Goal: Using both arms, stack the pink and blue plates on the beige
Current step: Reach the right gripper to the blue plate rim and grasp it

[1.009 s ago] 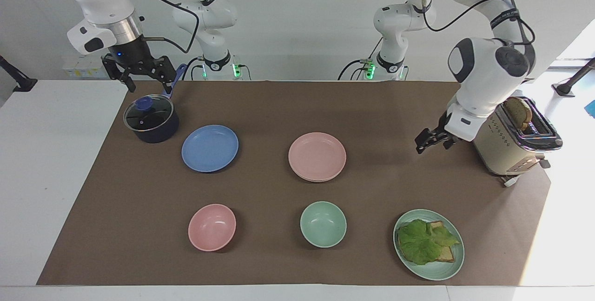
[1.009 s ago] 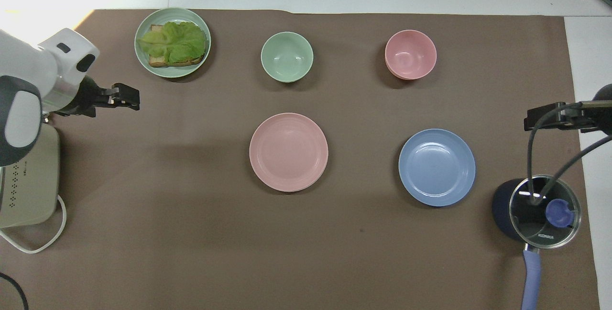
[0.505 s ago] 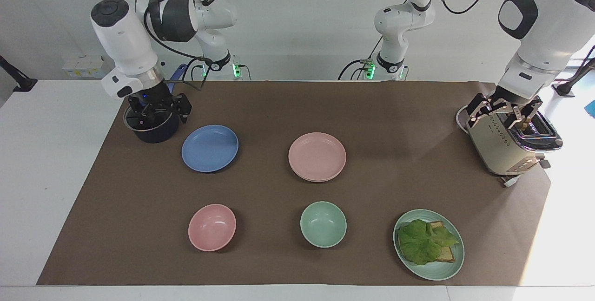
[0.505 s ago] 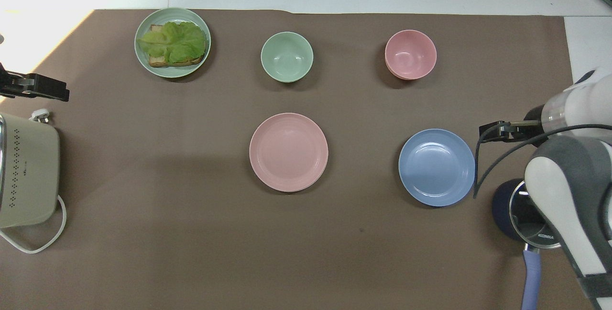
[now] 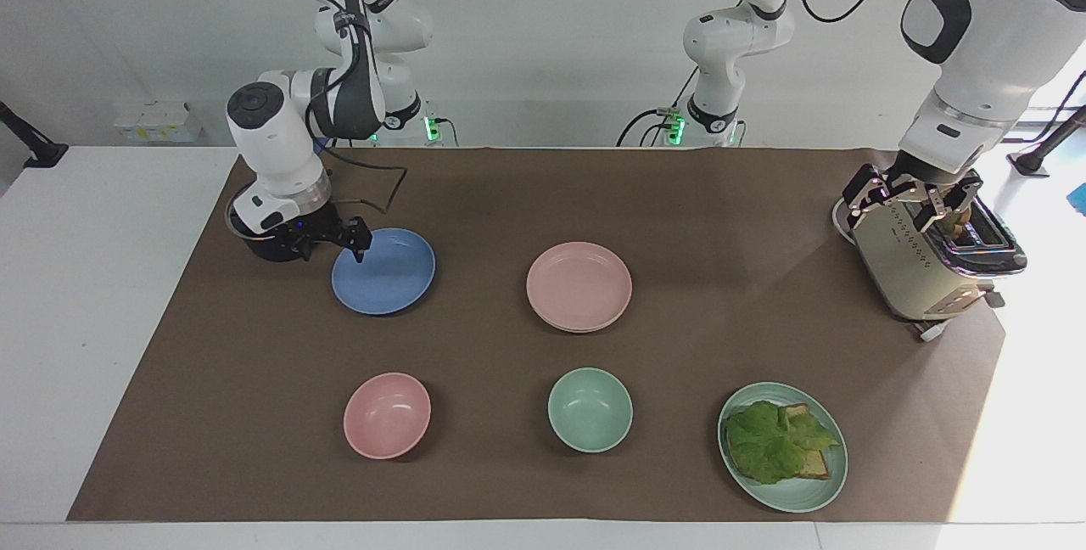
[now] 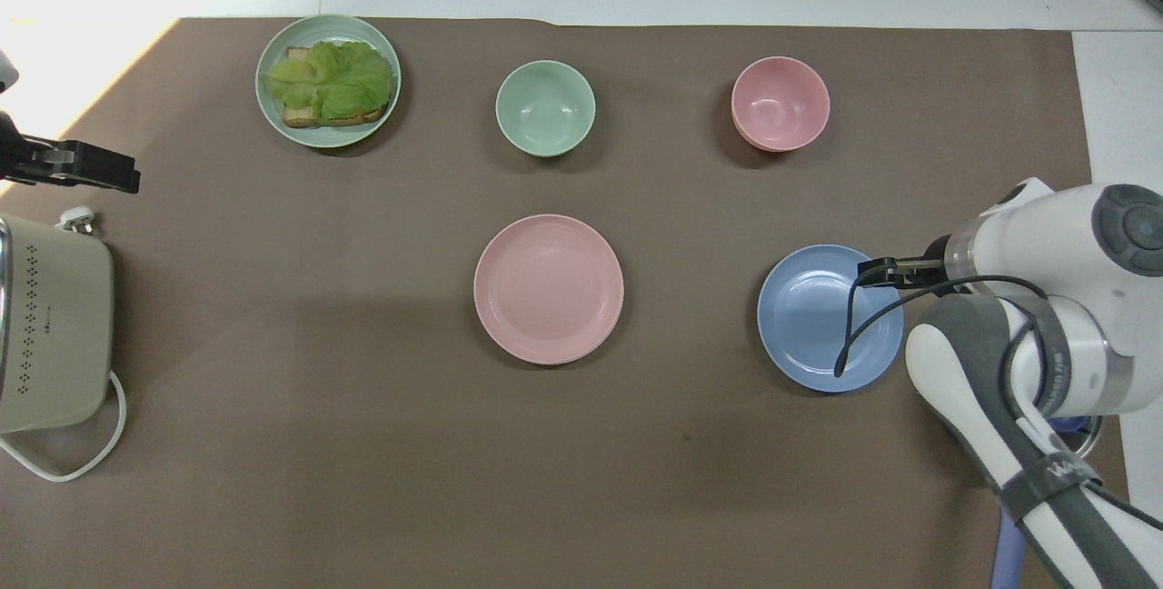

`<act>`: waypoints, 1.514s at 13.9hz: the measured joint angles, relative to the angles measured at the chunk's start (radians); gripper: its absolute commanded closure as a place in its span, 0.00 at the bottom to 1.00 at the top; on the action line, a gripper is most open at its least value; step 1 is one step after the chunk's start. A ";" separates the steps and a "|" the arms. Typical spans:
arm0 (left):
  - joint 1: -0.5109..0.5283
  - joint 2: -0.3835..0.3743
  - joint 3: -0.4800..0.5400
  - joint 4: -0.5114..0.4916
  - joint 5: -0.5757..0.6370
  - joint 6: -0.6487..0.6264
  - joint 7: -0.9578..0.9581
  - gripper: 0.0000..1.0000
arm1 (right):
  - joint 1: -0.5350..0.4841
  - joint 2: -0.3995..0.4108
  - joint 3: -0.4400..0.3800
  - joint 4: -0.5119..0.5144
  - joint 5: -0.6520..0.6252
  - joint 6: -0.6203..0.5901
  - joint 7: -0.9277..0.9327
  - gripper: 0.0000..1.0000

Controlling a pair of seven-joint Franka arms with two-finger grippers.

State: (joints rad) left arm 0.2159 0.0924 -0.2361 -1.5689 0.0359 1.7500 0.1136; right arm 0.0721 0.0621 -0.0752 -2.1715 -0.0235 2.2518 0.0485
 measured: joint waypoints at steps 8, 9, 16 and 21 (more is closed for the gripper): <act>0.001 0.000 0.003 0.000 0.000 0.000 0.000 0.00 | -0.088 0.045 -0.003 -0.107 0.028 0.137 -0.122 0.37; 0.002 0.000 0.004 0.000 0.000 0.000 0.000 0.00 | -0.095 0.045 -0.003 -0.119 0.041 0.136 -0.137 0.49; 0.002 0.000 0.004 0.000 0.000 0.000 0.000 0.00 | -0.099 0.043 0.002 -0.143 0.205 0.137 -0.212 1.00; 0.002 0.000 0.004 0.000 0.000 0.000 0.000 0.00 | -0.091 0.023 0.011 -0.122 0.240 0.134 -0.220 1.00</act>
State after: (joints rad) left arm 0.2174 0.0924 -0.2324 -1.5689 0.0359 1.7500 0.1136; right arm -0.0185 0.0855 -0.0643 -2.2936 0.2160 2.3857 -0.1712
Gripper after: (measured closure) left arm 0.000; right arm 0.921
